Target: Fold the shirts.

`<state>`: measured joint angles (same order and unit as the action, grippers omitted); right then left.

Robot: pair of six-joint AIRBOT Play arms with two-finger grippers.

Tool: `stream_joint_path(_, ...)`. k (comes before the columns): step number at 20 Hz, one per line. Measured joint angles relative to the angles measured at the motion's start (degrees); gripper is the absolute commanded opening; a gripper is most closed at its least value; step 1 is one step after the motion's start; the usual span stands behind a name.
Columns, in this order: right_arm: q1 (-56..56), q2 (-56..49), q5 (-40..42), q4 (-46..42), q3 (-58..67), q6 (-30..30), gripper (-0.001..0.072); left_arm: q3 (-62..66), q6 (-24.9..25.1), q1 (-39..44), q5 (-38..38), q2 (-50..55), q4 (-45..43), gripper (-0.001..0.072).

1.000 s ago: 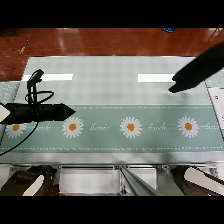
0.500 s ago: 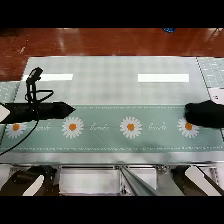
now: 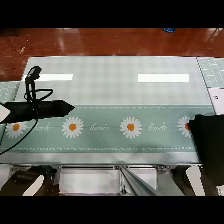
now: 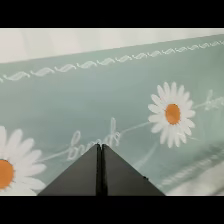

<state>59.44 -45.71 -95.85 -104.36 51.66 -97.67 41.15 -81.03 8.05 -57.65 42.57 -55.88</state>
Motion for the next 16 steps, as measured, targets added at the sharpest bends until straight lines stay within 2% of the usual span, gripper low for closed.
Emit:
stream_joint_path(1,0.15,-0.07,2.01,1.22,0.26,-0.72,0.0185,0.46,0.00,-0.52,1.49,0.02,-1.95,0.0017)
stream_joint_path(2,0.22,-0.31,4.35,3.63,1.03,-1.07,0.0033,1.49,-0.44,-1.57,2.82,0.04,-4.15,0.0017)
stream_joint_path(5,-0.33,-1.09,14.49,21.64,4.42,1.11,0.0030,8.37,-1.38,-5.81,6.19,0.96,-7.54,0.0017)
stream_joint_path(8,-8.87,-1.53,27.56,50.14,9.79,11.45,0.0030,20.59,-0.81,-6.80,7.41,4.79,-7.32,0.0016)
stream_joint_path(9,-14.40,-1.81,31.12,55.15,12.17,14.25,0.0030,24.85,-0.61,-5.99,6.99,6.64,-7.17,0.0016)
stream_joint_path(10,-20.09,-2.54,33.88,55.63,14.21,15.32,0.0030,28.98,-0.63,-4.83,5.79,8.68,-6.97,0.0016)
stream_joint_path(12,-32.98,-5.29,35.52,49.86,17.05,14.19,0.0030,34.38,-1.77,-2.25,2.34,12.44,-6.86,0.0016)
stream_joint_path(16,-54.80,-15.10,27.45,26.88,16.79,7.85,0.0030,33.14,-6.19,2.49,-1.86,17.99,-12.50,0.0017)
